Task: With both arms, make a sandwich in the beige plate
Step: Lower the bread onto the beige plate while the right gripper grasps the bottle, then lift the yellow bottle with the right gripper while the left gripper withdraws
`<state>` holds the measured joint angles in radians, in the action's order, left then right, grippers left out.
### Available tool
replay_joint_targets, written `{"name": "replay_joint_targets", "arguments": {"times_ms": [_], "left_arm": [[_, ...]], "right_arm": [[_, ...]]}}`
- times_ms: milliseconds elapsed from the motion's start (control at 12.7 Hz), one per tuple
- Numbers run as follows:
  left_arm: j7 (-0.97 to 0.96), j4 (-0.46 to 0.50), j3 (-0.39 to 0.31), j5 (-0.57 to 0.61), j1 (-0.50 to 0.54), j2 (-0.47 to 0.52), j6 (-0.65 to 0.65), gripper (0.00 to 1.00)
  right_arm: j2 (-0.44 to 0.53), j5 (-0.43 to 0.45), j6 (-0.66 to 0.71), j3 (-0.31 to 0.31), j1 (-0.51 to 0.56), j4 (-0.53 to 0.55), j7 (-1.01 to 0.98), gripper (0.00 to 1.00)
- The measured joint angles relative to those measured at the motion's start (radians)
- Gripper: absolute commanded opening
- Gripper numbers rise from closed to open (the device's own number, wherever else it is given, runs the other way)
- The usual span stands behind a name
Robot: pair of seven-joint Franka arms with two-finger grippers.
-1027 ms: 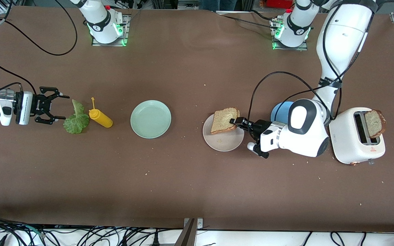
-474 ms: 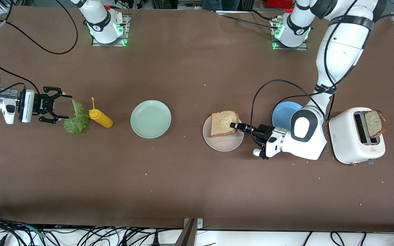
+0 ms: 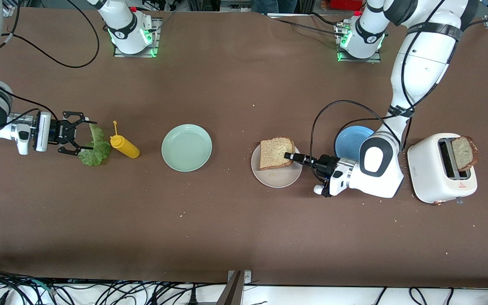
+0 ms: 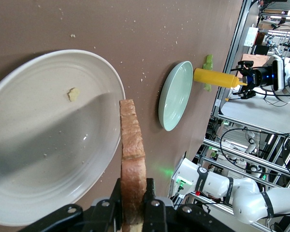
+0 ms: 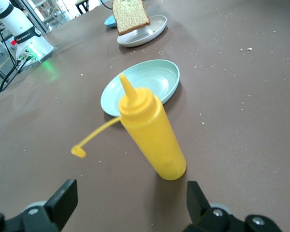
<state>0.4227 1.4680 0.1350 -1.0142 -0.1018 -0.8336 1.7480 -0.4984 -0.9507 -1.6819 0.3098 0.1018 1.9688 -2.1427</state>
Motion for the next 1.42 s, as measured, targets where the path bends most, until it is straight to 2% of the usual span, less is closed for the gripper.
{"name": "replay_joint_targets", "arguments": {"times_ms": [79,158,790,1106,1185,1264,1343,1422], "left_arm": [[0.000,0.000,0.000,0.000,0.000,-0.002,0.000,0.26],[0.000,0.000,0.000,0.000,0.000,-0.002,0.000,0.99],[0.022,0.000,0.001,0.000,0.000,-0.003,0.000,1.00],[0.024,0.000,-0.014,0.000,0.000,-0.003,0.000,1.00],[0.025,-0.001,-0.029,0.000,0.001,-0.003,0.000,1.00],[0.025,-0.002,-0.044,0.000,0.002,-0.003,0.000,1.00],[0.024,-0.004,-0.058,0.000,0.003,-0.003,0.000,1.00],[0.021,-0.005,-0.076,0.001,0.003,-0.002,0.000,1.00]], "right_arm": [[-0.027,-0.027,0.000,0.000,0.001,0.000,-0.020,1.00],[-0.049,-0.051,0.000,-0.001,0.001,-0.001,-0.032,1.00],[-0.152,-0.221,0.035,-0.048,-0.007,-0.007,-0.149,1.00],[-0.165,-0.270,0.038,-0.069,-0.026,-0.007,-0.155,1.00],[-0.166,-0.284,0.038,-0.070,-0.035,-0.007,-0.155,0.90],[-0.171,-0.296,0.038,-0.070,-0.041,-0.007,-0.155,0.56],[-0.177,-0.304,0.038,-0.070,-0.044,-0.007,-0.159,0.13],[-0.183,-0.313,0.038,-0.070,-0.044,-0.007,-0.172,0.00]]}}
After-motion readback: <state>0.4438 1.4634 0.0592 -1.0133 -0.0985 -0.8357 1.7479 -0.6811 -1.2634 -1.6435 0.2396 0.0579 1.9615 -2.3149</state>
